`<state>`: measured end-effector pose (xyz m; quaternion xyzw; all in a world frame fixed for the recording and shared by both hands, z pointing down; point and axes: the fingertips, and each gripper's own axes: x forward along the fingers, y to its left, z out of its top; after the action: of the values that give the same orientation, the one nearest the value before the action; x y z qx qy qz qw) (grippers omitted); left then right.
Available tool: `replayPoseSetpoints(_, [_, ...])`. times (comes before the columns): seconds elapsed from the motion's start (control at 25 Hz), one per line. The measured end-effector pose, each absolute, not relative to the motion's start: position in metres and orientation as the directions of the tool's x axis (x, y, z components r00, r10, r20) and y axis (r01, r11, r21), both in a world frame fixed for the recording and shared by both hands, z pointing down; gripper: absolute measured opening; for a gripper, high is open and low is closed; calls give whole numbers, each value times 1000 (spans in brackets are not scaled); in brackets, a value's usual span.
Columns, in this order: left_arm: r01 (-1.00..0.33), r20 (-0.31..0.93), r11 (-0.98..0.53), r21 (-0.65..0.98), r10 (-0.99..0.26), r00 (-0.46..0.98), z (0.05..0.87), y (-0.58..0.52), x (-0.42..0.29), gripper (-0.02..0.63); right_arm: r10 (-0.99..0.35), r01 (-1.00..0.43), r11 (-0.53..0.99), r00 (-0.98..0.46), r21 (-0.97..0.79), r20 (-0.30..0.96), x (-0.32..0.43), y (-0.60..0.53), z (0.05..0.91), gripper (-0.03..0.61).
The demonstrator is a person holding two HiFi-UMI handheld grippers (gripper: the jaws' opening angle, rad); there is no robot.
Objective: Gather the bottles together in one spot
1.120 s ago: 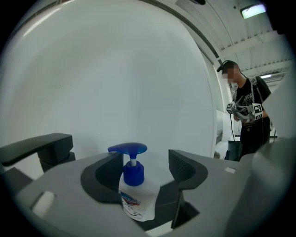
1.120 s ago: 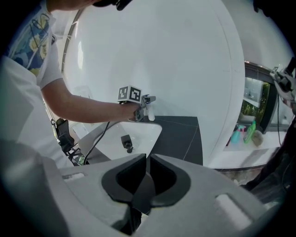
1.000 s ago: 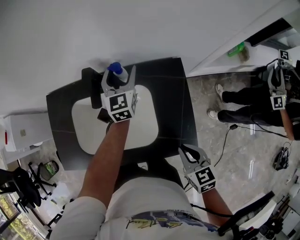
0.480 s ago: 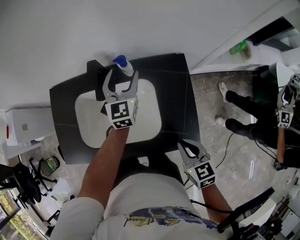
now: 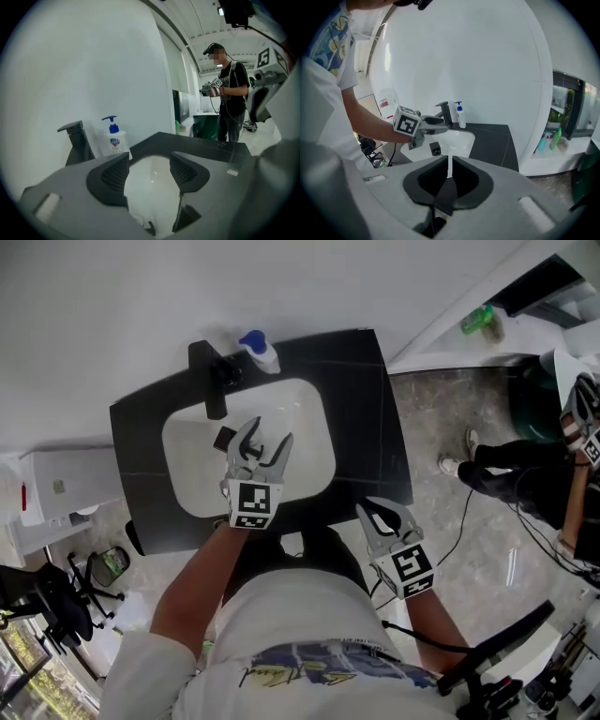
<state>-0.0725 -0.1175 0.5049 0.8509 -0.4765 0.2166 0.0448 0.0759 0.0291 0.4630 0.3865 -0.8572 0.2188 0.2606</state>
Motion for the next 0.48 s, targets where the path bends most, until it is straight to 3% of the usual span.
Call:
replayPoseSetpoints(0.32, [-716,606,-674,-185,-651,457,565,-71,-131,278,-555,-791,584,-553,-182,622,35,56,462,29])
replayPoseSetpoints(0.48, [-596,733,-779,-196,-520,439,605,-59,-149,270,-558,-804,564,-540,-189,631,20,68,466,29])
